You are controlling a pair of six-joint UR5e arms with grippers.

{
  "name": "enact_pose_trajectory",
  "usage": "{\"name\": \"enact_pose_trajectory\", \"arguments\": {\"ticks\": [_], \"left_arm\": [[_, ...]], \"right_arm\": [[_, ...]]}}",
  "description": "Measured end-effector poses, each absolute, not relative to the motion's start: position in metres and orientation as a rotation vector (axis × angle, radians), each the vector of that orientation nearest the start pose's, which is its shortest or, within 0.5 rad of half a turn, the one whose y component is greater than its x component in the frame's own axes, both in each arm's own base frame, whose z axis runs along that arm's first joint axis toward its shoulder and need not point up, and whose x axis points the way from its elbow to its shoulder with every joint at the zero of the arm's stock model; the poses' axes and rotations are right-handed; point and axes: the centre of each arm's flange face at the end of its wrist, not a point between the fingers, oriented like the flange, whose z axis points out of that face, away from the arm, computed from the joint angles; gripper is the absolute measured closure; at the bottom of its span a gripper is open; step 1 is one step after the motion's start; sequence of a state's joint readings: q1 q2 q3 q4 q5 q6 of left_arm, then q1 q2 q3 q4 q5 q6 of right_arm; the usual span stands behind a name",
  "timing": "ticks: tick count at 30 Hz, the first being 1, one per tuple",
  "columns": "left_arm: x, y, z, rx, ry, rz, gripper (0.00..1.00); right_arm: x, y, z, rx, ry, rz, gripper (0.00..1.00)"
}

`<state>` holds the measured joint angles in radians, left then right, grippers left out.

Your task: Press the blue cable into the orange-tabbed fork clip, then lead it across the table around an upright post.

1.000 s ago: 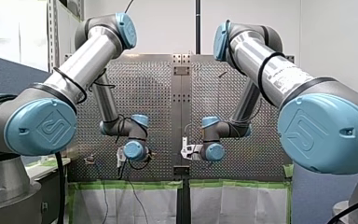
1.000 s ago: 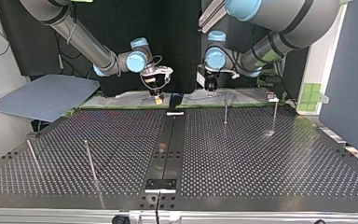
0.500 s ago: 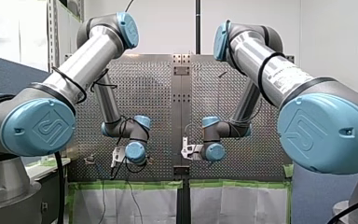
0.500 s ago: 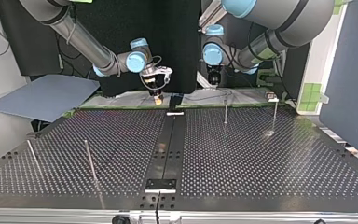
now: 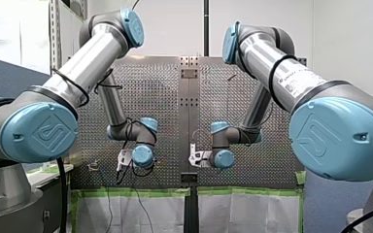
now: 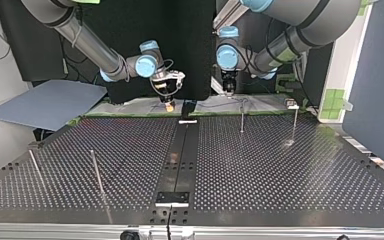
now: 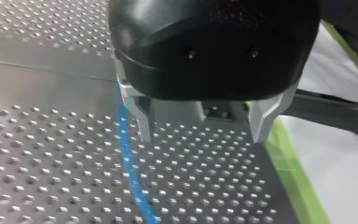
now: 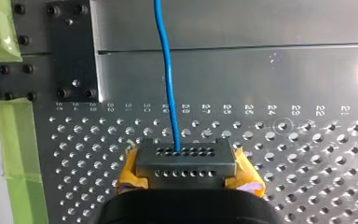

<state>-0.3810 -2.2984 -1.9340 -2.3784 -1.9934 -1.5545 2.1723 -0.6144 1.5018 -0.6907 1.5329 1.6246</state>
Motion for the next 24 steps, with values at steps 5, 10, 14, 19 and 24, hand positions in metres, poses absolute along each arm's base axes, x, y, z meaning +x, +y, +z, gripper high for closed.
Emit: {"name": "enact_pose_trajectory", "arguments": {"ticks": [5, 10, 14, 19, 24], "left_arm": [[0.449, -0.284, 0.027, 0.079, 1.836, 0.131, 0.00], [0.453, -0.288, 0.033, 0.066, 1.804, 0.090, 0.00], [0.454, -0.288, 0.032, 0.068, 1.803, 0.074, 0.00], [0.451, -0.284, 0.016, 0.076, 1.839, 0.098, 0.00], [0.459, -0.284, 0.017, 0.056, 1.827, 0.115, 0.00]], "right_arm": [[0.487, -0.475, -0.037, 1.859, -1.018, 1.523, 1.00], [0.487, -0.476, -0.044, 1.868, -1.023, 1.516, 1.00], [0.489, -0.479, -0.041, 1.873, -1.021, 1.511, 1.00], [0.490, -0.479, -0.040, 1.893, -1.026, 1.493, 1.00], [0.492, -0.477, -0.040, 1.902, -1.022, 1.489, 1.00]]}}
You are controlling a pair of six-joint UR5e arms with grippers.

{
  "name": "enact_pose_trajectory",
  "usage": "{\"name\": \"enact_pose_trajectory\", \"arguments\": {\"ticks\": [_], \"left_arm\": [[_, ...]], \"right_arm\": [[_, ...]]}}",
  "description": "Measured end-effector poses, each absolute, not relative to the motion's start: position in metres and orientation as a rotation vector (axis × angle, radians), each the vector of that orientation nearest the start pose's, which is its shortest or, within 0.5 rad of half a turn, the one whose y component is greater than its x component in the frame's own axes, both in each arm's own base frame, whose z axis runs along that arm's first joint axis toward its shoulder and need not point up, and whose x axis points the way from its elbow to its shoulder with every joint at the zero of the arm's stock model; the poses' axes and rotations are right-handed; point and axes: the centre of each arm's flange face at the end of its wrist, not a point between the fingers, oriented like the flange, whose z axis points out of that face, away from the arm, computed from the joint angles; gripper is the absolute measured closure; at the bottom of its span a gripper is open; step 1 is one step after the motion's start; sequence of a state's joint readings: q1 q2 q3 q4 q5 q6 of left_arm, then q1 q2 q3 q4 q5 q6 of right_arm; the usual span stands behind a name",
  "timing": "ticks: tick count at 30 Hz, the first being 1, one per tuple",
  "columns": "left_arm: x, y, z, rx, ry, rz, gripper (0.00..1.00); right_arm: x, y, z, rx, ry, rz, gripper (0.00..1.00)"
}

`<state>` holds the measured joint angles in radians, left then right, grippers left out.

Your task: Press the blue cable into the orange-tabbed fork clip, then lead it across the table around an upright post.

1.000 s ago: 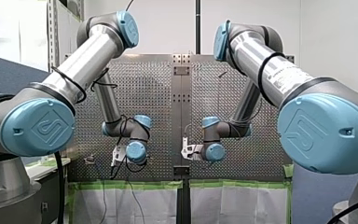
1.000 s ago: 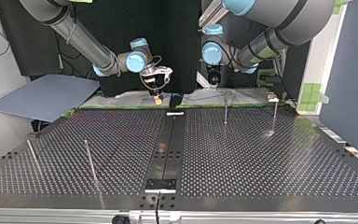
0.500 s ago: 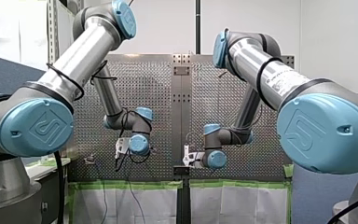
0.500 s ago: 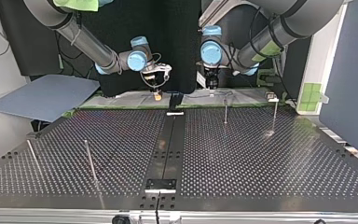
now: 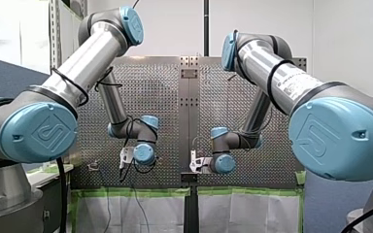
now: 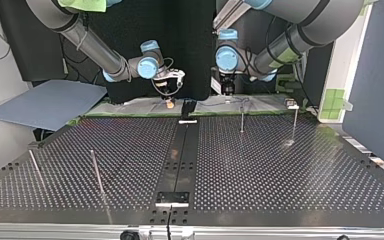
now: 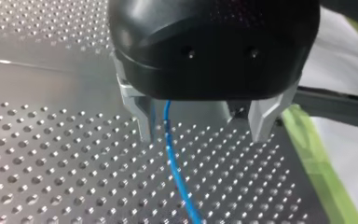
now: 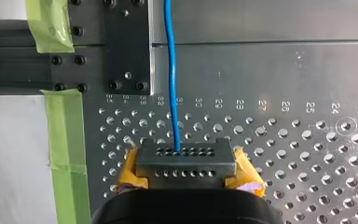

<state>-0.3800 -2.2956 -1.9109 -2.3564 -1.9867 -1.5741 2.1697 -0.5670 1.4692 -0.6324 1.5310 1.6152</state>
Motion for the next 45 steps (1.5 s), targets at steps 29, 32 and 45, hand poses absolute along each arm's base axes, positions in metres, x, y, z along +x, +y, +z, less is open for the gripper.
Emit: {"name": "enact_pose_trajectory", "arguments": {"ticks": [29, 32, 45], "left_arm": [[0.504, -0.289, 0.015, -0.008, 1.798, 0.079, 0.00], [0.505, -0.287, 0.015, -0.009, 1.799, 0.103, 0.00], [0.505, -0.286, 0.016, 0.036, 1.802, 0.141, 0.00]], "right_arm": [[0.494, -0.473, -0.040, 1.920, -1.014, 1.477, 1.00], [0.494, -0.473, -0.040, 1.920, -1.014, 1.477, 1.00], [0.495, -0.472, -0.041, 1.922, -1.013, 1.477, 1.00]]}}
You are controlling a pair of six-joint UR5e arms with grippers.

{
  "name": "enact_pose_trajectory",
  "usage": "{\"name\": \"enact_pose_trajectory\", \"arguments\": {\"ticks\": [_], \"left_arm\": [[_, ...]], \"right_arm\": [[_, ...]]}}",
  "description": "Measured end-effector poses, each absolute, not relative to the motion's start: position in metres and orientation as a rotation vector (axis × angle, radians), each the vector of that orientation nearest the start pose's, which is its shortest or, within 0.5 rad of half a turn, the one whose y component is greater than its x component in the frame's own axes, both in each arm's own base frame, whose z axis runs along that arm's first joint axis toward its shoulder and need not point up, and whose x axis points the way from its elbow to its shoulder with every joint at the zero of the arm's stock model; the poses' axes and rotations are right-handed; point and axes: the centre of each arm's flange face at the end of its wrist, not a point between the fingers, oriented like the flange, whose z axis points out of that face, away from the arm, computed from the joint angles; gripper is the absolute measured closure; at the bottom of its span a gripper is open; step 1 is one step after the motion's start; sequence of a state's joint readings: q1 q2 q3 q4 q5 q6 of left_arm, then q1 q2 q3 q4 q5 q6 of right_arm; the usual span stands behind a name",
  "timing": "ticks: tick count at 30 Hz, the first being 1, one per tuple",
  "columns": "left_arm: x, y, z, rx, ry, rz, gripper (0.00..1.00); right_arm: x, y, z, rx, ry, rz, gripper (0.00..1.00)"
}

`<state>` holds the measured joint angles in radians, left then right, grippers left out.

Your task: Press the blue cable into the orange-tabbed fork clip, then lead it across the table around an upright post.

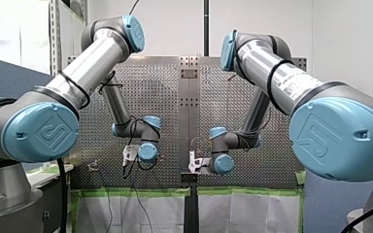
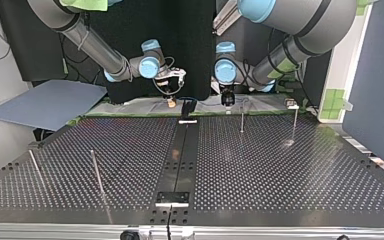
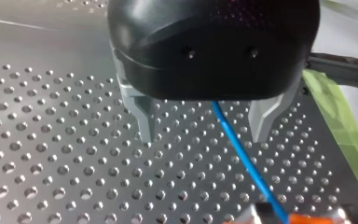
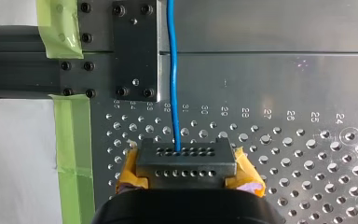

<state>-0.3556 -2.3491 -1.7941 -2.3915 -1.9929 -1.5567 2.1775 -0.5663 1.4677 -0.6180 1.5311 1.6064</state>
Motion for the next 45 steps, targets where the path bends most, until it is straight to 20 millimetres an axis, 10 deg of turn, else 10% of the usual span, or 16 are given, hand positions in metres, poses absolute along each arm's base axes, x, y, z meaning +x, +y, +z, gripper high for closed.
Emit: {"name": "enact_pose_trajectory", "arguments": {"ticks": [2, 4, 5, 8, 30, 36, 38, 45], "left_arm": [[0.5048, -0.2873, 0.0156, 0.052, 1.801, 0.141, 0.40], [0.5045, -0.2884, 0.0156, 0.061, 1.801, 0.139, 0.40], [0.5044, -0.2888, 0.0156, 0.064, 1.801, 0.139, 0.80], [0.5041, -0.2894, 0.0155, 0.067, 1.801, 0.138, 1.00], [0.5030, -0.2873, 0.0153, 0.050, 1.810, 0.152, 1.00], [0.5050, -0.2880, 0.0169, 0.053, 1.826, 0.155, 0.66], [0.5065, -0.2892, 0.0184, 0.056, 1.833, 0.158, 0.37], [0.5082, -0.2917, 0.0214, 0.073, 1.868, 0.170, 0.25]], "right_arm": [[0.4945, -0.4718, -0.0407, 1.923, -1.013, 1.476, 1.00], [0.4946, -0.4717, -0.0406, 1.924, -1.013, 1.476, 1.00], [0.4945, -0.4717, -0.0407, 1.924, -1.013, 1.476, 1.00], [0.4945, -0.4717, -0.0407, 1.924, -1.014, 1.475, 1.00], [0.4937, -0.4705, -0.0412, 1.935, -1.017, 1.464, 1.00], [0.4933, -0.4700, -0.0416, 1.941, -1.018, 1.458, 1.00], [0.4931, -0.4699, -0.0418, 1.941, -1.018, 1.457, 1.00], [0.4931, -0.4699, -0.0418, 1.941, -1.019, 1.457, 1.00]]}}
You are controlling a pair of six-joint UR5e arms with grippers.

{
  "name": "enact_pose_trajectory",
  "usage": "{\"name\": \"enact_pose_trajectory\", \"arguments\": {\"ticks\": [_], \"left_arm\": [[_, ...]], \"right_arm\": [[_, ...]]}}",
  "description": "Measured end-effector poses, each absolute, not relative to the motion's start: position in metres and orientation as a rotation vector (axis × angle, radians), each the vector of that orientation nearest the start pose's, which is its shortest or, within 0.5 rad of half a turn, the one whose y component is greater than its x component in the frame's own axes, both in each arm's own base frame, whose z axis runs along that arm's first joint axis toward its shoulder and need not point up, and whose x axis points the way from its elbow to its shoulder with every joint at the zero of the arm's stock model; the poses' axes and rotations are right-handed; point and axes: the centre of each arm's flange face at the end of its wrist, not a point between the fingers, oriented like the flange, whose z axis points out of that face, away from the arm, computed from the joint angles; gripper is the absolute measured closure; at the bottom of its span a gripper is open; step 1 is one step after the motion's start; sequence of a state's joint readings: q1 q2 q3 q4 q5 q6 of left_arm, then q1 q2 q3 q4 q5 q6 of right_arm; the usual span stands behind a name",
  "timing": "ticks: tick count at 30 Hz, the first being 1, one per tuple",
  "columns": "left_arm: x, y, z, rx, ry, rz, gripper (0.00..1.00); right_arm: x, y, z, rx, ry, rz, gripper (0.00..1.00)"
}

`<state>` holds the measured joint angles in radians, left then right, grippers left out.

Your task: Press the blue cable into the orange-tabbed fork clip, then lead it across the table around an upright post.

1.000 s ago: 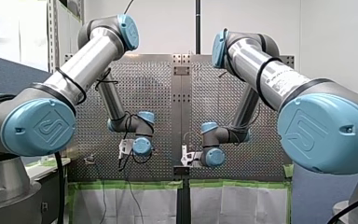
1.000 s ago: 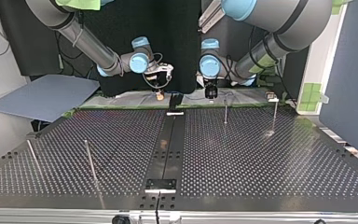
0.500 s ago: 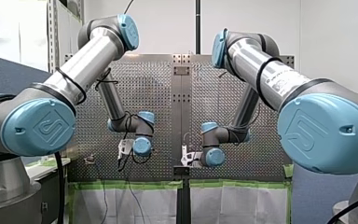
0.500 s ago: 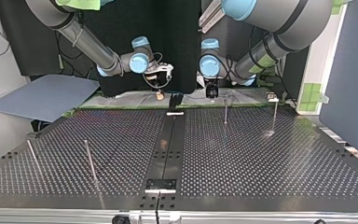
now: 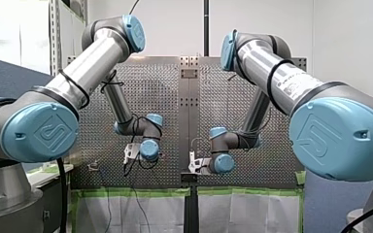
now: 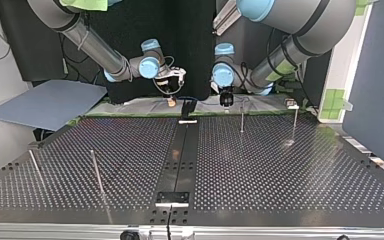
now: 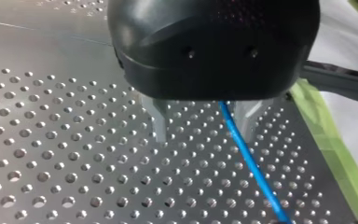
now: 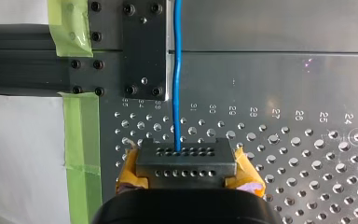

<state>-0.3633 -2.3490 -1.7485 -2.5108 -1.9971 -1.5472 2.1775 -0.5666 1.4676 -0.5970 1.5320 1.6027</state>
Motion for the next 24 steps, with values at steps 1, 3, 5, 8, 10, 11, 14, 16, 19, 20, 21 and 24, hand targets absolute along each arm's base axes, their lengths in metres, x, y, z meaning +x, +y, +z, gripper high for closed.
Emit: {"name": "enact_pose_trajectory", "arguments": {"ticks": [1, 3, 5, 8, 10, 11, 14, 16, 19, 20, 21, 24], "left_arm": [[0.509, -0.292, 0.022, 0.075, 1.872, 0.171, 0.28], [0.511, -0.293, 0.024, 0.077, 1.877, 0.172, 0.28], [0.514, -0.294, 0.026, 0.079, 1.884, 0.175, 0.28], [0.516, -0.295, 0.029, 0.080, 1.896, 0.186, 0.28], [0.518, -0.294, 0.031, 0.080, 1.901, 0.202, 0.28], [0.518, -0.294, 0.031, 0.078, 1.902, 0.210, 0.28], [0.519, -0.292, 0.032, 0.073, 1.906, 0.240, 0.28], [0.518, -0.290, 0.032, 0.075, 1.908, 0.266, 0.30], [0.517, -0.289, 0.032, 0.089, 1.910, 0.305, 0.30], [0.516, -0.288, 0.032, 0.093, 1.911, 0.314, 0.30], [0.516, -0.288, 0.032, 0.097, 1.911, 0.320, 0.30], [0.516, -0.289, 0.032, 0.108, 1.911, 0.330, 0.30]], "right_arm": [[0.493, -0.470, -0.042, 1.941, -1.020, 1.457, 1.00], [0.493, -0.470, -0.042, 1.940, -1.020, 1.457, 1.00], [0.493, -0.470, -0.042, 1.940, -1.020, 1.457, 1.00], [0.493, -0.470, -0.042, 1.938, -1.020, 1.458, 1.00], [0.493, -0.470, -0.042, 1.938, -1.020, 1.459, 1.00], [0.493, -0.470, -0.042, 1.939, -1.020, 1.458, 1.00], [0.493, -0.470, -0.042, 1.939, -1.020, 1.458, 1.00], [0.493, -0.470, -0.042, 1.939, -1.020, 1.458, 1.00], [0.493, -0.470, -0.042, 1.940, -1.020, 1.457, 1.00], [0.493, -0.470, -0.042, 1.940, -1.021, 1.457, 1.00], [0.493, -0.470, -0.042, 1.941, -1.020, 1.457, 1.00], [0.494, -0.469, -0.042, 1.942, -1.020, 1.457, 1.00]]}}
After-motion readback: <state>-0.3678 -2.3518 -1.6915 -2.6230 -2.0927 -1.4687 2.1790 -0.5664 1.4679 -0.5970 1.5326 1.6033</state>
